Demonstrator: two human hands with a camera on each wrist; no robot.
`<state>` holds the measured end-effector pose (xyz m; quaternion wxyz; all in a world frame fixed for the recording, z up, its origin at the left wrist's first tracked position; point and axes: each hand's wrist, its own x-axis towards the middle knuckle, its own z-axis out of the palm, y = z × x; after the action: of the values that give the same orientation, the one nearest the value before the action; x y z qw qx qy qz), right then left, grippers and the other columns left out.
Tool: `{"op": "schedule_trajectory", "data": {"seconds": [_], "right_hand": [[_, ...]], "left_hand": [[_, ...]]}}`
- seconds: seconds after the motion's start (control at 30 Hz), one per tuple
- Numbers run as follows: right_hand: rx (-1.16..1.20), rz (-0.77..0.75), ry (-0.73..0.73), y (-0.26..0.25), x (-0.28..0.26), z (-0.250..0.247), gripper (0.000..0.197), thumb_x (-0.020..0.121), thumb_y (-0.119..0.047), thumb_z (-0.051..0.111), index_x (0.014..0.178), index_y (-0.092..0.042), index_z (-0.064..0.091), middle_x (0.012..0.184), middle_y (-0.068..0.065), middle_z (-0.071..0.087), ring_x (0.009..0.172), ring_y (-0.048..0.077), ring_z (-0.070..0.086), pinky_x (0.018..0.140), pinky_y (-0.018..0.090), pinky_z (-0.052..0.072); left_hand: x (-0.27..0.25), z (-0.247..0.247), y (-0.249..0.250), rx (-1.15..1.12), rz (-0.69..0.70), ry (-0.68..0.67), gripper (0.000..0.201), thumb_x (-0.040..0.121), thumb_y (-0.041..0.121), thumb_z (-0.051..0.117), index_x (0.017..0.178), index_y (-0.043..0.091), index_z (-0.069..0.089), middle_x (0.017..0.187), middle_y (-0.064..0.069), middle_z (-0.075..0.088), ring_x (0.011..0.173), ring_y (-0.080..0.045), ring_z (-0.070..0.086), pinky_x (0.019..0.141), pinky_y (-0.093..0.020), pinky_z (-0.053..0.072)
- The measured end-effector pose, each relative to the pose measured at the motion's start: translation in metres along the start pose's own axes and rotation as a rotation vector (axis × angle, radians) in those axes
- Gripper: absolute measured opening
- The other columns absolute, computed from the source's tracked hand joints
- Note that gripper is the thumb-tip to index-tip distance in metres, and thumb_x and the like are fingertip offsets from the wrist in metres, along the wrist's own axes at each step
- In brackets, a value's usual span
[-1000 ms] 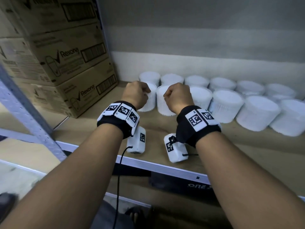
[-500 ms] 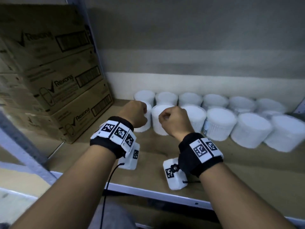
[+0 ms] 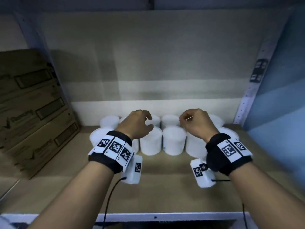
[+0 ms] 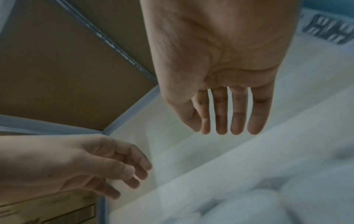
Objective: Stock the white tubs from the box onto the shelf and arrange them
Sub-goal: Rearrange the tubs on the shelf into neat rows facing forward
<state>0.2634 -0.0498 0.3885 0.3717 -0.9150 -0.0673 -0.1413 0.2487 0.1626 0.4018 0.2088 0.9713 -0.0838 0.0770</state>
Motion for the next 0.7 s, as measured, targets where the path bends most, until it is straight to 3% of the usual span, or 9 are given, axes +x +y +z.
{"op": "schedule_trajectory", "data": {"seconds": [0.23, 0.37, 0.47, 0.57, 0.7], "right_hand": [[-0.124, 0.195, 0.002, 0.055, -0.009, -0.061, 0.011, 0.084, -0.016, 0.062, 0.087, -0.016, 0.073, 0.095, 0.002, 0.072, 0.089, 0.018, 0.063, 0.079, 0.022, 0.046], [-0.176, 0.320, 0.000, 0.091, -0.007, -0.075, 0.002, 0.077, -0.030, 0.065, 0.078, -0.029, 0.065, 0.098, -0.001, 0.073, 0.099, 0.024, 0.065, 0.098, 0.040, 0.048], [-0.215, 0.358, -0.027, 0.105, -0.006, -0.076, 0.020, 0.082, -0.034, 0.063, 0.099, -0.024, 0.066, 0.111, 0.004, 0.069, 0.110, 0.026, 0.061, 0.105, 0.042, 0.043], [-0.239, 0.385, -0.079, 0.111, -0.010, -0.073, 0.040, 0.089, -0.034, 0.061, 0.122, -0.013, 0.059, 0.132, 0.008, 0.058, 0.121, 0.025, 0.054, 0.110, 0.033, 0.037], [-0.341, 0.362, -0.127, 0.116, -0.013, -0.072, 0.052, 0.094, -0.037, 0.055, 0.138, -0.011, 0.047, 0.145, 0.010, 0.040, 0.132, 0.025, 0.042, 0.109, 0.027, 0.031]], "left_hand": [[0.024, 0.044, 0.068, -0.091, 0.097, -0.076, 0.037, 0.087, 0.028, 0.061, 0.121, 0.014, 0.058, 0.123, -0.004, 0.059, 0.111, -0.020, 0.056, 0.088, -0.025, 0.042], [0.042, 0.077, 0.098, -0.120, 0.134, -0.123, 0.041, 0.086, 0.028, 0.061, 0.123, 0.013, 0.056, 0.127, -0.005, 0.056, 0.114, -0.021, 0.054, 0.091, -0.026, 0.042], [0.055, 0.100, 0.113, -0.127, 0.142, -0.143, 0.046, 0.086, 0.029, 0.062, 0.127, 0.010, 0.053, 0.132, -0.008, 0.053, 0.120, -0.023, 0.053, 0.097, -0.027, 0.041], [0.062, 0.120, 0.117, -0.124, 0.130, -0.155, 0.050, 0.085, 0.030, 0.063, 0.129, 0.009, 0.052, 0.133, -0.009, 0.053, 0.124, -0.024, 0.050, 0.105, -0.033, 0.041], [0.066, 0.139, 0.114, -0.049, 0.163, -0.123, 0.049, 0.083, 0.037, 0.063, 0.125, 0.013, 0.057, 0.126, -0.009, 0.058, 0.119, -0.027, 0.053, 0.100, -0.040, 0.046]]}}
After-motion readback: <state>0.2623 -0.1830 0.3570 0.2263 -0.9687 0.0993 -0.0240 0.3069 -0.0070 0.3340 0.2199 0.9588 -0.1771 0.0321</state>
